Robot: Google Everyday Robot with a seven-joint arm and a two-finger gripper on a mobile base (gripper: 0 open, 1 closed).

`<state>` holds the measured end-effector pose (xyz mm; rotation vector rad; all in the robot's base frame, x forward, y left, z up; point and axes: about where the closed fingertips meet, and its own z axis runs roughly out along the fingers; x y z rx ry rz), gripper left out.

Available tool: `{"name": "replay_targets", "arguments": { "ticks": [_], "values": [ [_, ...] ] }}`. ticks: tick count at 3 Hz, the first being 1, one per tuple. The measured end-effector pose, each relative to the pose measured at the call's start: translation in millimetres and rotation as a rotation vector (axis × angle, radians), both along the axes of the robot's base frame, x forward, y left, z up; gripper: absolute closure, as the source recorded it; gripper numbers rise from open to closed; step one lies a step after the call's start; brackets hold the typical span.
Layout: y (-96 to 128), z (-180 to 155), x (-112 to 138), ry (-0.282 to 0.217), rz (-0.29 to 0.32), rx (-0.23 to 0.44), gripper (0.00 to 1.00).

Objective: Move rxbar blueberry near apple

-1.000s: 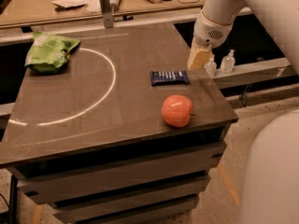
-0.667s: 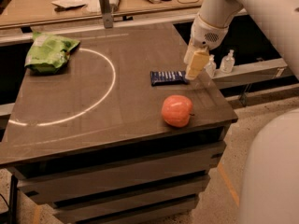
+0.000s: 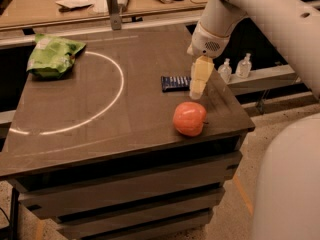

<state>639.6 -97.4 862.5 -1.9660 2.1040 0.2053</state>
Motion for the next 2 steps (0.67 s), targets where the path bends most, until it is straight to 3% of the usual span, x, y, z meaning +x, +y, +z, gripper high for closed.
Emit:
{"name": "replay_targets", "arguments": {
  "ticks": [1, 2],
  "values": [
    [11.7, -15.2, -0.7, 0.031, 0.010, 0.015, 0.13],
    [14.6, -31.2, -2.0, 0.064, 0.009, 0.020, 0.37]
  ]
}}
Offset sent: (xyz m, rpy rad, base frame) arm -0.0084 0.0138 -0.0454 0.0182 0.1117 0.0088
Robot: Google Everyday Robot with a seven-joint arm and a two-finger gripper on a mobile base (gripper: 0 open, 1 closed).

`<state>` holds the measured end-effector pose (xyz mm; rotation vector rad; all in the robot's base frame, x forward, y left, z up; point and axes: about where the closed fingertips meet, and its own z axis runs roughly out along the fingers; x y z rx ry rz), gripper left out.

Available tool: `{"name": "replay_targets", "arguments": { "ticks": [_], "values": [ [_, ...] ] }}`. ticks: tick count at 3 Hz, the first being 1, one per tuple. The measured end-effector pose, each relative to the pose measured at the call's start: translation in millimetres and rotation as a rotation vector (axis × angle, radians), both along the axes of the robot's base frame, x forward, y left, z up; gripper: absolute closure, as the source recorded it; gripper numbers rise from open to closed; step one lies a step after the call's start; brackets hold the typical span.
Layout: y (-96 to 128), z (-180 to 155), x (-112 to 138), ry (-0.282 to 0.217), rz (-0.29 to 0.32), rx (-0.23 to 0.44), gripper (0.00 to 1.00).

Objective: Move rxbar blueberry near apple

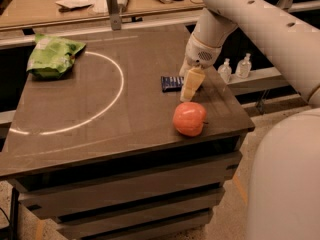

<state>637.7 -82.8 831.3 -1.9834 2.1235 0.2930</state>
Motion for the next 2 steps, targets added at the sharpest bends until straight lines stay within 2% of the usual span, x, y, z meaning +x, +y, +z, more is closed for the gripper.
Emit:
{"name": "replay_targets", "arguments": {
  "ticks": [2],
  "values": [
    [0.3, 3.3, -0.8, 0.010, 0.004, 0.001, 0.83]
  ]
}}
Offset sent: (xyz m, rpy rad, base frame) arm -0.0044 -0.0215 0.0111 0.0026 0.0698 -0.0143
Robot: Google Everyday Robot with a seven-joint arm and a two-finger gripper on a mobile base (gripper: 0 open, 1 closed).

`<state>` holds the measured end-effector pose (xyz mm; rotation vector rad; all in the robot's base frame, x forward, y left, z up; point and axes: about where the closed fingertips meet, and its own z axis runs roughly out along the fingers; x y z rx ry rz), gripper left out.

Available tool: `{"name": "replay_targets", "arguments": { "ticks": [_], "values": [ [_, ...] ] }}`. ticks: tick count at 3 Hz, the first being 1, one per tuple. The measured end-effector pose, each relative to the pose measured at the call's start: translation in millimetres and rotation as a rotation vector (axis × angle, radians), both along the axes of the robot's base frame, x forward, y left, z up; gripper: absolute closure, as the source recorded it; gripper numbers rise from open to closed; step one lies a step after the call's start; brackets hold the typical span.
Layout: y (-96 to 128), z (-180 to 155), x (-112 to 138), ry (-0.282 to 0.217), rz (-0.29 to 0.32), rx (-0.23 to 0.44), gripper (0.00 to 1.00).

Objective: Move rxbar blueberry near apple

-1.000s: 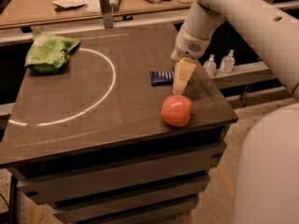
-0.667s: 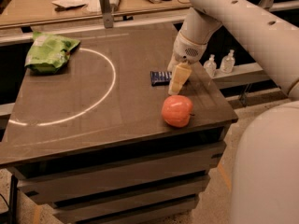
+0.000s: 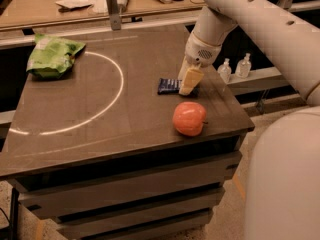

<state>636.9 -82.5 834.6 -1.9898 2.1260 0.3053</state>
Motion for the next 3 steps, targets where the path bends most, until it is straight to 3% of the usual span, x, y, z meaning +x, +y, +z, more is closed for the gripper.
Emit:
{"name": "replay_targets", "arguments": {
  "ticks": [1, 3],
  "values": [
    [-0.1, 1.3, 0.0, 0.000, 0.000, 0.000, 1.00],
    [-52.4, 43.9, -4.0, -0.025, -0.052, 0.003, 1.00]
  ]
}}
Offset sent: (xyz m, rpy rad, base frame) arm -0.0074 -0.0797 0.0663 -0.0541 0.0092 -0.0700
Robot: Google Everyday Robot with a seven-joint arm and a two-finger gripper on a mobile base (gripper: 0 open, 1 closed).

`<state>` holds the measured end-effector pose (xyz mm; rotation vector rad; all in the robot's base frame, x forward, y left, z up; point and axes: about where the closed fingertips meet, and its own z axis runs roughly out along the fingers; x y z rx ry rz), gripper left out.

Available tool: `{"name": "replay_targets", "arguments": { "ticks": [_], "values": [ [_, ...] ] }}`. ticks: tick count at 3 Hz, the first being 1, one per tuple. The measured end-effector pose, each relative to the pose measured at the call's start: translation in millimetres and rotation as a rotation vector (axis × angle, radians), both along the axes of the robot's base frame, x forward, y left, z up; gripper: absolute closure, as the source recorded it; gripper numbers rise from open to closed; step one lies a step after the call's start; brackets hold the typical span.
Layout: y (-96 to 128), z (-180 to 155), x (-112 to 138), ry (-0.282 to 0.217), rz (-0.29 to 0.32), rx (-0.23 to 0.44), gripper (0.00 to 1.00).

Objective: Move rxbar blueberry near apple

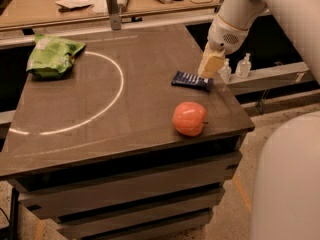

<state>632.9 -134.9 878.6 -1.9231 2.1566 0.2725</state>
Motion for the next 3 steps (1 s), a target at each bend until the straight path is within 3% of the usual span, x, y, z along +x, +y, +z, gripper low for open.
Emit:
{"name": "replay_targets", "arguments": {
  "ticks": [2, 3],
  "values": [
    [-22.3, 19.8, -17.7, -0.037, -0.010, 0.048, 1.00],
    [-27.2, 18.1, -15.8, -0.038, -0.032, 0.054, 0.81]
  ]
}}
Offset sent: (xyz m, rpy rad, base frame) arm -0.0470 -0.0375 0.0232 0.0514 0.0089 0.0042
